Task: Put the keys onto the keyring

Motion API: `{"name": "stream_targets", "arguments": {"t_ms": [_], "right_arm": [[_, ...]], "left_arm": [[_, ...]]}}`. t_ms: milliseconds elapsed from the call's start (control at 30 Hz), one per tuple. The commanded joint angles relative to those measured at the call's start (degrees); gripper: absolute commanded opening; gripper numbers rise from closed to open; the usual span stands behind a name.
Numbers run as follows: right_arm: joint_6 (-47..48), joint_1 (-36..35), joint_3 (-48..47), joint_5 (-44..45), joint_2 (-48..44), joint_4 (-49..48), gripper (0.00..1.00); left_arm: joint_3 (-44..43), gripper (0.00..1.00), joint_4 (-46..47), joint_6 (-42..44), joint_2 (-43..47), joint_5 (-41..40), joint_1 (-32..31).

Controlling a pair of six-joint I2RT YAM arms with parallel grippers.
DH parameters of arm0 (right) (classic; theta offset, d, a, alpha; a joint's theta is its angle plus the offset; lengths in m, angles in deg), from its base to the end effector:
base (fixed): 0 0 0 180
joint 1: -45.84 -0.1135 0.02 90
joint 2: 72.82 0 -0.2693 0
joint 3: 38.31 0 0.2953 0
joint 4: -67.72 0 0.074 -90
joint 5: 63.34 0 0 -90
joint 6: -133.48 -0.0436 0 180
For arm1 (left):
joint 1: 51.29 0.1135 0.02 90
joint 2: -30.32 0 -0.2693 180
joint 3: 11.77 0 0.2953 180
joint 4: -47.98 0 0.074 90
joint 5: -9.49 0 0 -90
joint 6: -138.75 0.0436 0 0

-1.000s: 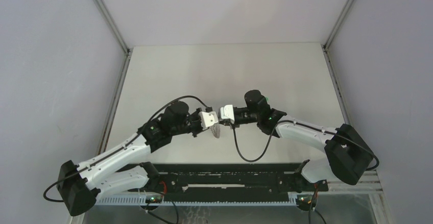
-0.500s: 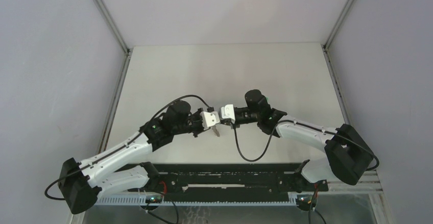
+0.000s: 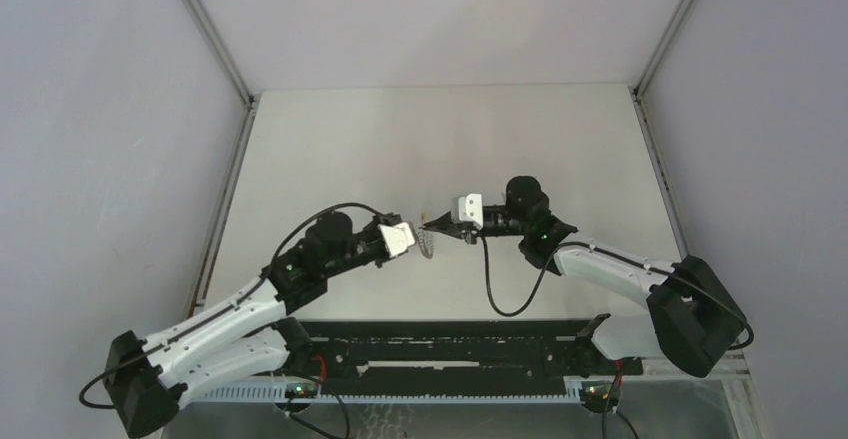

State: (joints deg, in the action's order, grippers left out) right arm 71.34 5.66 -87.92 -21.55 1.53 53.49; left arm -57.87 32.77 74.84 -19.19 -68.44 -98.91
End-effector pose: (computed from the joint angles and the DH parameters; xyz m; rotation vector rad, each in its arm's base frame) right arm 0.2211 0.2293 0.2304 -1.4439 1.0326 0.8886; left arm 0.1621 -0.1911 0.2635 1.2607 1.4402 -0.4543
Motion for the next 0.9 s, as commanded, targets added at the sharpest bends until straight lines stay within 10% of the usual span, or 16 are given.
{"name": "stream_targets", "arguments": {"t_ms": [0,367,867], "right_arm": [[-7.8,1.0,1.7,-3.2,-1.7,-14.1,0.00],[-15.6,1.9,4.1,-4.8,-1.4,-26.1,0.00],[-14.3,0.5,4.2,2.6,-1.1,-26.3,0.00]], "left_arm": [[5.9,0.37,13.2,-2.0,5.4,-3.0,0.1],[16.6,0.39,35.2,-13.0,12.2,9.2,8.3],[17.4,0.54,38.6,-21.2,12.2,12.9,8.6]]}}
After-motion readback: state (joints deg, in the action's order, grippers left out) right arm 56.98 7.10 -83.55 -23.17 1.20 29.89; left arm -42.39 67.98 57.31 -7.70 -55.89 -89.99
